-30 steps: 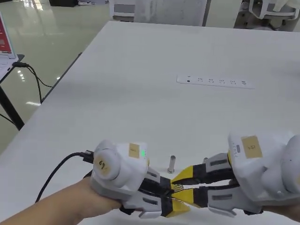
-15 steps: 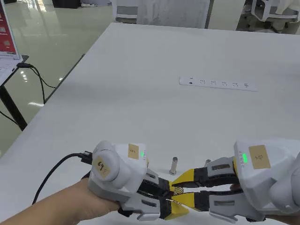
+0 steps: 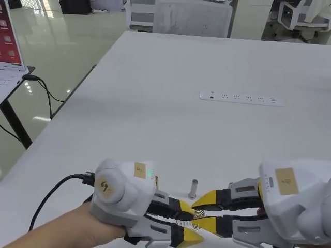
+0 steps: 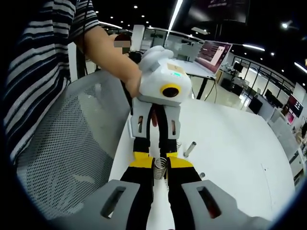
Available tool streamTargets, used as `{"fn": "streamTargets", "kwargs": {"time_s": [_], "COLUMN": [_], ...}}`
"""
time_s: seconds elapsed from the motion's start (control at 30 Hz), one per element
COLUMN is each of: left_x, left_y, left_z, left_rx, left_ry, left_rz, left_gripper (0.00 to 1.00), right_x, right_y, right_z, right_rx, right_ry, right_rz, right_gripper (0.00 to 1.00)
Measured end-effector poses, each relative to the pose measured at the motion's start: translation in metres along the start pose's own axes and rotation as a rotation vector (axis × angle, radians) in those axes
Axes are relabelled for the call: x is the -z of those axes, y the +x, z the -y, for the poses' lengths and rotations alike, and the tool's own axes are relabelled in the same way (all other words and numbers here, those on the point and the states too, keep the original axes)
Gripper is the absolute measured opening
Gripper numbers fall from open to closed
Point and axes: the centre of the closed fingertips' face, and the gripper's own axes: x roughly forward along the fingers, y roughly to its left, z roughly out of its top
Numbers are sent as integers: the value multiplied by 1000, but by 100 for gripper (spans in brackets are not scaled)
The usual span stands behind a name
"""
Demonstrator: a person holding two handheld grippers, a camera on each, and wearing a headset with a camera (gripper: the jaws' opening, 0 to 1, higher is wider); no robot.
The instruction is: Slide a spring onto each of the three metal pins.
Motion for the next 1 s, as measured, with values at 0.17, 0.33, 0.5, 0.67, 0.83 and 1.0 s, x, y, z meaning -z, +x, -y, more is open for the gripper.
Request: {"fn": "streamTargets", "kwargs": {"time_s": [0.17,0.33,0.5,0.67,0.83,1.0], "left_x": [3,10,9,11,17,22], "left_y": [-11,-23,-28,-32,-40,-54], "left_z": [-6,-12,-15,-16,-19,-22], "left_rx": [-28,-59,-78,-89,-107,-130], "left_ry": [-30,-53,-76,-92,-116,-145], "left_rz": [6,-2,10,11,6,3], "left_gripper": [17,22,27,31,39,46], "right_x": [1,2,3,4,7,10], "right_y": [0,-1,-1,-3,-5,-8], "right_z": [3,6,8,11,17,23], "right_rx": [12,27,39,54,85,108], "right_ry": [0,-1,0,-3,-14,-2], "right_rz": [-3,-5,-10,-12,-22,-21], "right_gripper": [7,7,7,7,7,7]}}
